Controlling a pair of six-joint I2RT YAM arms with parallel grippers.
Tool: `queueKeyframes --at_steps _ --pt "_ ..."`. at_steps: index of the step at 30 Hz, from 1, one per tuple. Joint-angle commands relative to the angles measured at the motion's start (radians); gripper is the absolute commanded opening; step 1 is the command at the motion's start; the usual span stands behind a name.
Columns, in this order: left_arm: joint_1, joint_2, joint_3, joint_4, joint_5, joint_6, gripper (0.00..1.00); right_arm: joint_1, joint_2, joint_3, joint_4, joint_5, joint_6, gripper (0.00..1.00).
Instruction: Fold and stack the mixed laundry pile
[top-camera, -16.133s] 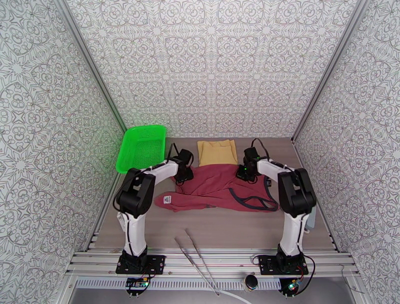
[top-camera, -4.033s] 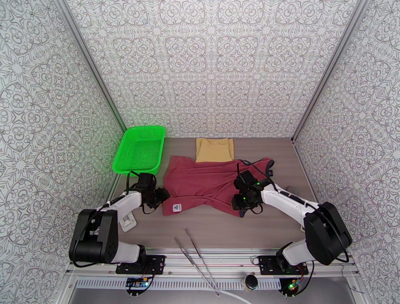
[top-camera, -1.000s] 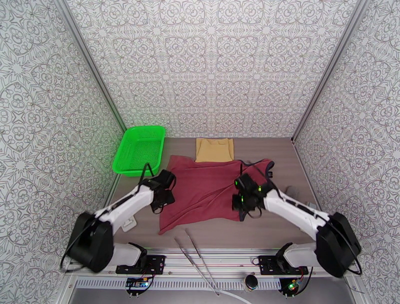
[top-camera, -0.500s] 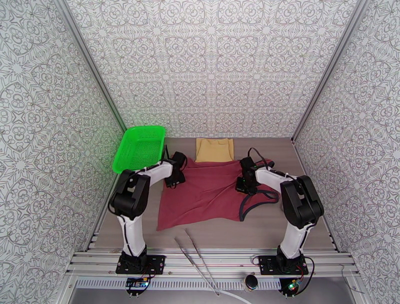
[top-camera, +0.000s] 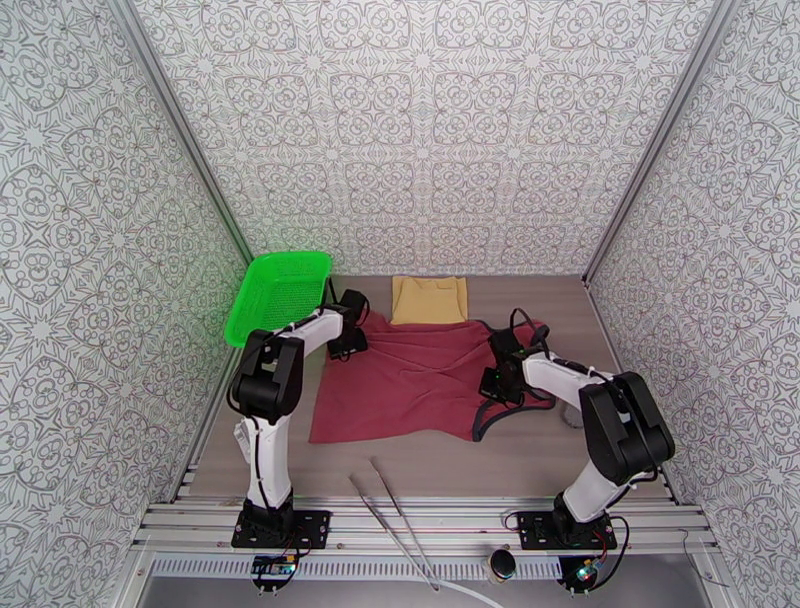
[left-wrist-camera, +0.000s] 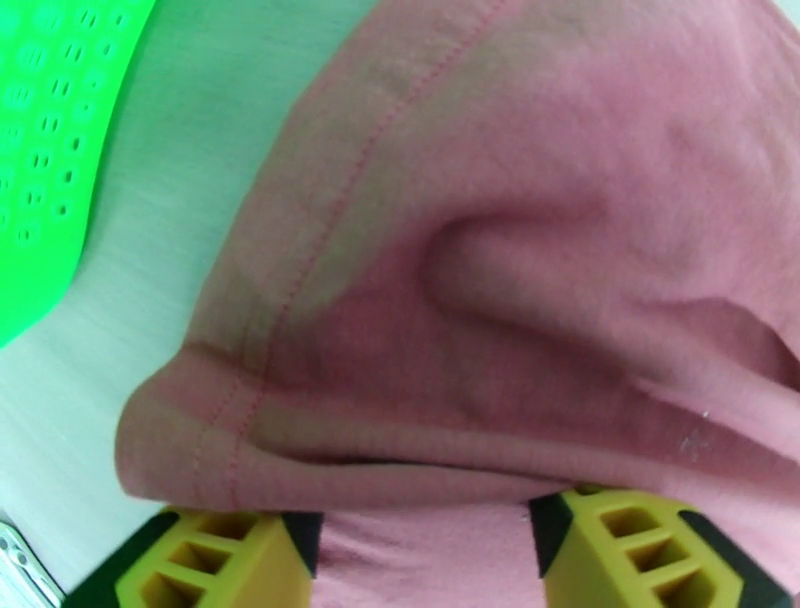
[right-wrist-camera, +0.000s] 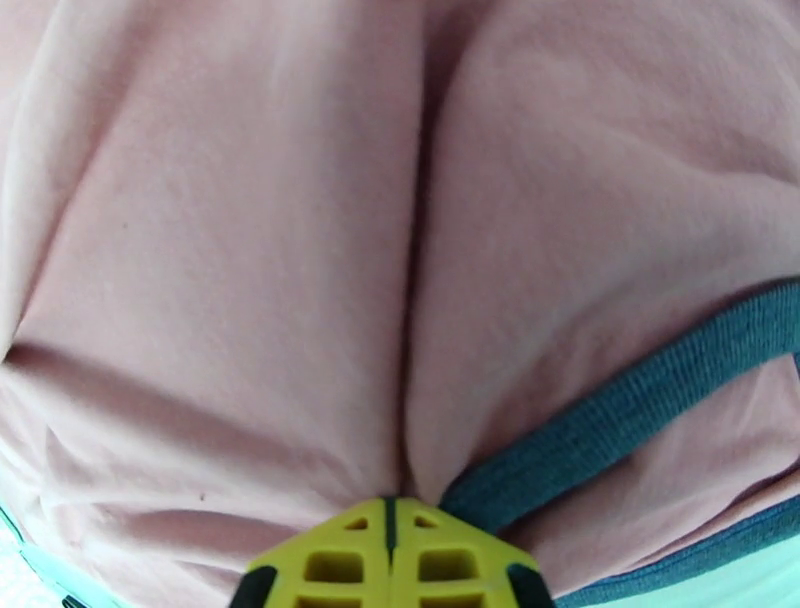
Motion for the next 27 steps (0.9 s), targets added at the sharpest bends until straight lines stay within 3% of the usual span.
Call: queueKeyframes --at_steps 1,5,9,12,15,19,27 --pt "0.018 -0.034 -0.059 -0.069 0.001 0.017 0.76 -0.003 -0.026 0.068 -0.065 0.003 -0.044 0.03" --pt "-0.01 -0.219 -0.062 -0.154 -0.031 0.028 0.87 -0.003 -0.116 0.123 -0.142 0.034 -0.104 0.14" --pt "-0.061 -0.419 -0.091 -0.278 -0.081 0.004 0.88 -0.003 -0.194 0.115 -0.19 0.027 -0.175 0.24" --pt "-0.082 -0.572 -0.213 -0.316 -0.052 -0.074 0.87 -0.003 -0.227 0.107 -0.21 0.011 -0.246 0.28" --pt "-0.087 -0.756 -0.437 -0.263 0.043 -0.188 0.79 -0.002 -0.24 0.117 -0.232 -0.004 -0.312 0.3" --pt "-0.097 -0.941 -0.66 -0.248 0.076 -0.38 0.57 -0.003 -0.256 0.119 -0.229 -0.044 -0.365 0.31" --pt "-0.081 -0.982 -0.762 -0.34 0.099 -0.57 0.61 0.006 -0.293 0.078 -0.197 -0.105 -0.408 0.32"
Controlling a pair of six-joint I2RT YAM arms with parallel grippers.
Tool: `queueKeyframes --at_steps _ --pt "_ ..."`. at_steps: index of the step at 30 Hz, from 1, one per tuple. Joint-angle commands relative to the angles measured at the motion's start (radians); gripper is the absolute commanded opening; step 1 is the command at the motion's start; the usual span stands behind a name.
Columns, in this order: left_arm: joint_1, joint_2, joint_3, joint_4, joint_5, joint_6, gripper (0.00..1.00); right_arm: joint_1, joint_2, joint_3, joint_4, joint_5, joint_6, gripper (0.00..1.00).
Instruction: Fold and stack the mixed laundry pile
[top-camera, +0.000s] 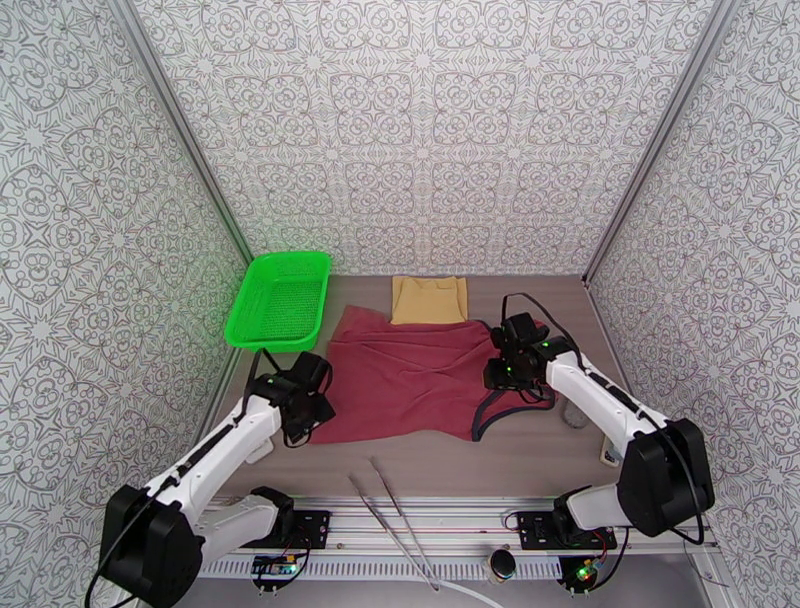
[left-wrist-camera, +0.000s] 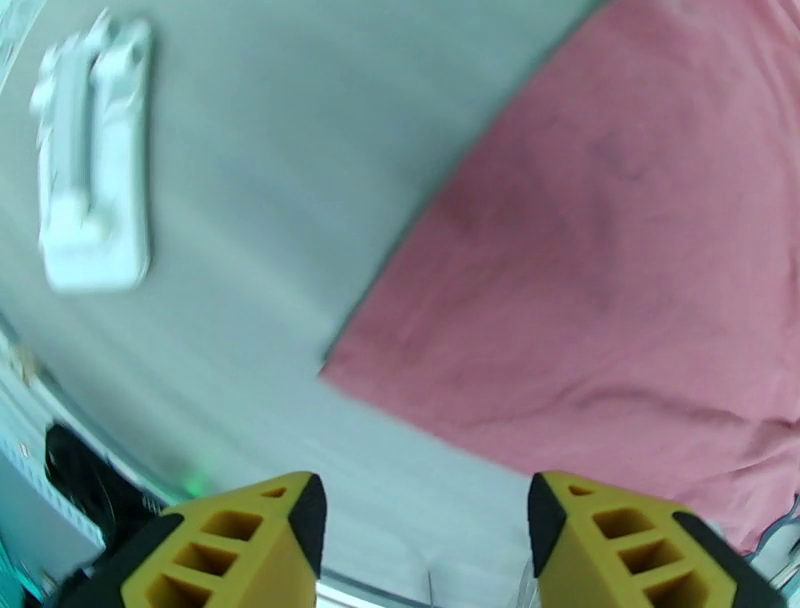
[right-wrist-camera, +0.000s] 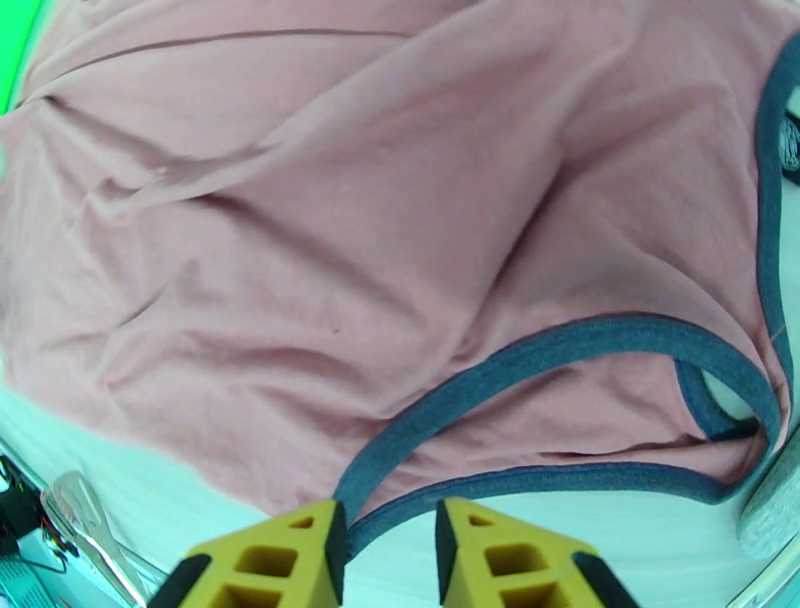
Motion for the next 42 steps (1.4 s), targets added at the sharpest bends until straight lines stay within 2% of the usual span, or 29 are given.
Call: queueKeyframes --at_steps 1,4,11,20,27,28,30,33,34,38,42 --pt "0.008 0.006 -0.041 -0.01 0.05 -0.134 0.61 0.006 -0.033 -0.021 0.012 -0.045 -0.041 0.32" --pt "0.005 0.03 -0.086 0.037 0.082 -0.177 0.61 0.009 -0.035 -0.027 0.024 -0.066 -0.044 0.32" --pt "0.003 0.038 -0.134 0.051 0.043 -0.249 0.62 0.01 -0.038 -0.045 0.038 -0.07 -0.05 0.32" --pt "0.034 0.1 -0.181 0.212 0.069 -0.26 0.61 0.011 -0.05 -0.061 0.047 -0.077 -0.047 0.32" --pt "0.059 0.214 -0.183 0.312 0.074 -0.228 0.57 0.011 -0.058 -0.071 0.04 -0.071 -0.045 0.32" --pt "0.063 0.229 -0.184 0.324 0.071 -0.22 0.54 0.012 -0.058 -0.071 0.038 -0.07 -0.045 0.32" --pt "0.072 0.251 -0.184 0.34 0.057 -0.201 0.42 0.012 -0.059 -0.071 0.034 -0.067 -0.045 0.32" --pt "0.098 0.29 -0.169 0.348 0.036 -0.151 0.15 0.013 -0.061 -0.067 0.018 -0.061 -0.046 0.32" --pt "0.11 0.302 -0.161 0.348 0.034 -0.132 0.02 0.017 -0.064 -0.064 0.009 -0.052 -0.049 0.31" --pt "0.153 0.317 -0.138 0.35 0.03 -0.075 0.0 0.061 -0.082 -0.034 -0.032 -0.027 -0.092 0.36" --pt "0.185 0.294 -0.136 0.353 0.045 -0.032 0.0 0.178 -0.085 0.061 -0.098 0.01 -0.206 0.38"
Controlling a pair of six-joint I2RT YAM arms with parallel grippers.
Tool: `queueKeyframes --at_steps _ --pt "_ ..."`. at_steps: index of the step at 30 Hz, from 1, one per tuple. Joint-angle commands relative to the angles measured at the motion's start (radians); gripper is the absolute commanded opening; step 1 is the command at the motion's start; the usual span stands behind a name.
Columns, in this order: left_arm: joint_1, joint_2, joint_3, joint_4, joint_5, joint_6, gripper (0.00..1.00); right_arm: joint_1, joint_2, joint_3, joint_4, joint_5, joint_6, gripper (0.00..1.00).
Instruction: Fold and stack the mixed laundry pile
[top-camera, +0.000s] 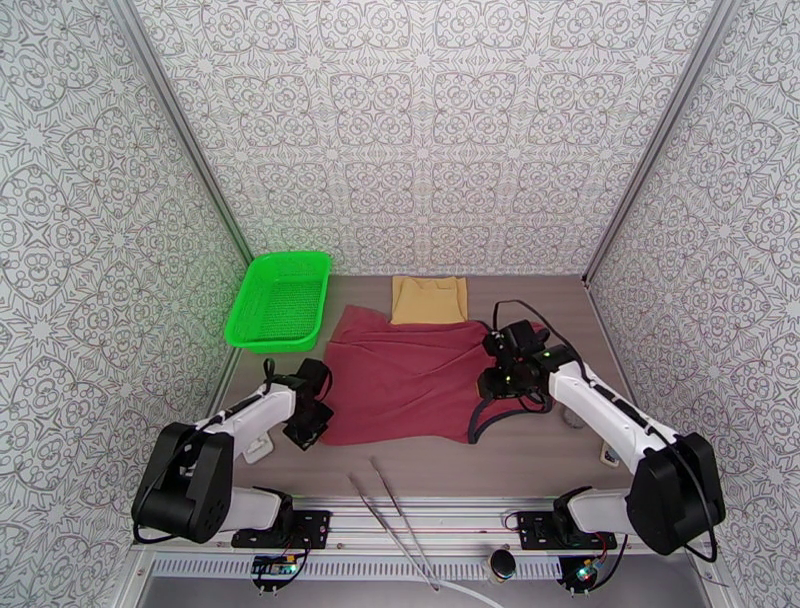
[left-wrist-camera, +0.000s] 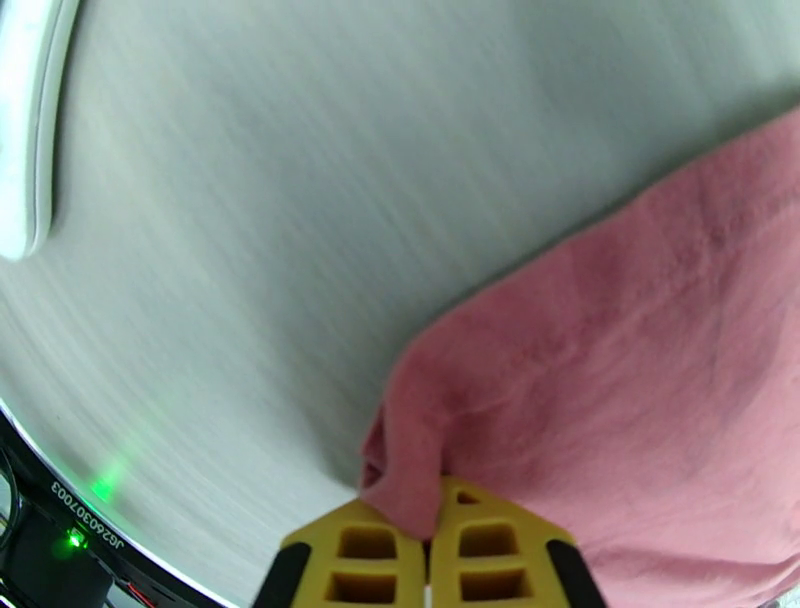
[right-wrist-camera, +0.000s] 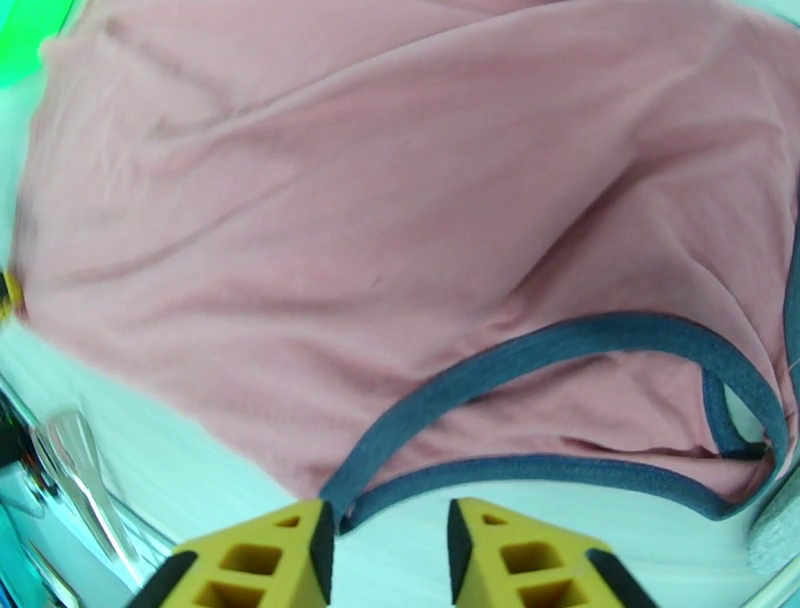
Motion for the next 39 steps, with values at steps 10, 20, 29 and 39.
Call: queueKeyframes --at_steps 10,20,29,39 --pt "0.04 0.011 -0.064 0.224 0.063 0.149 0.0 0.2 0.073 0.139 -0.304 0.215 -0.735 0.44" --pt "0.043 0.024 -0.033 0.243 0.116 0.238 0.0 0.315 0.121 0.025 -0.216 0.082 -0.843 0.42" --pt "0.046 -0.038 -0.029 0.216 0.114 0.25 0.0 0.35 0.249 -0.005 -0.101 0.103 -0.769 0.4" --pt "0.049 -0.064 -0.037 0.193 0.096 0.25 0.0 0.35 0.29 -0.025 -0.027 0.173 -0.757 0.36"
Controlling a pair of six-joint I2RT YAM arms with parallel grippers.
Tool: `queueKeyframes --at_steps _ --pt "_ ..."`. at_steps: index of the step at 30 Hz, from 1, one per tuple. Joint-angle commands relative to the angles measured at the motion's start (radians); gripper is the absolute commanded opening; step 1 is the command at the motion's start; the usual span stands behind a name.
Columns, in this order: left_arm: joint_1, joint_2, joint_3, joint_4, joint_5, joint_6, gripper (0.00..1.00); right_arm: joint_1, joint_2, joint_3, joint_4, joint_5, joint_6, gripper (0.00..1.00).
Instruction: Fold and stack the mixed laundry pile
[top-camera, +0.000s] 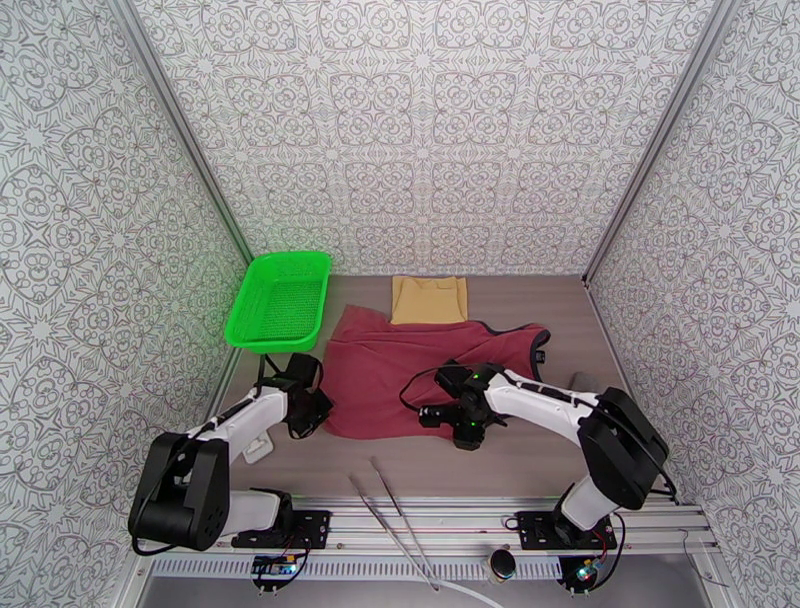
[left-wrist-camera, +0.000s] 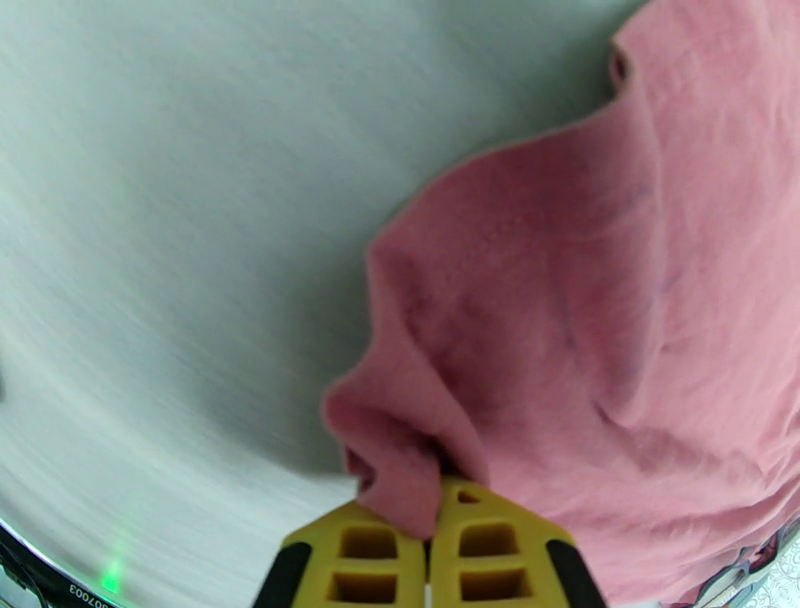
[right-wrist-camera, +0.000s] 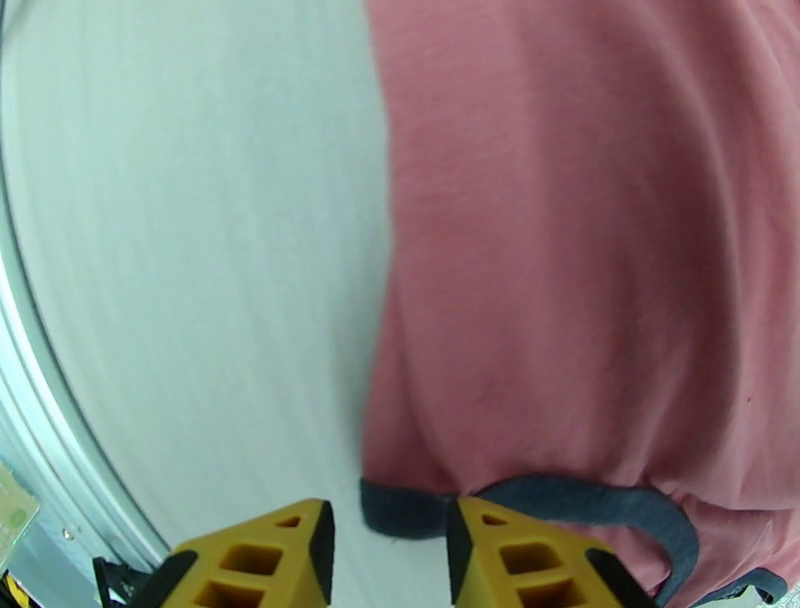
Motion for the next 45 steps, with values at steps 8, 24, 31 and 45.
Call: queueKeyframes --at_steps 8,24,31,45 --pt "0.007 -0.042 -0.015 -0.005 -0.004 0.02 0.0 0.006 0.06 -0.014 0.044 0.076 0.019 0.36" --pt "0.015 -0.064 -0.016 -0.025 -0.012 0.028 0.0 -0.005 0.076 -0.008 0.068 0.107 0.027 0.35" --pt "0.021 -0.067 -0.023 -0.022 -0.008 0.03 0.0 -0.005 0.118 -0.001 0.066 0.1 0.033 0.25" --pt "0.049 -0.122 -0.02 -0.062 -0.012 0.047 0.0 -0.006 -0.03 0.071 -0.041 0.116 0.065 0.0"
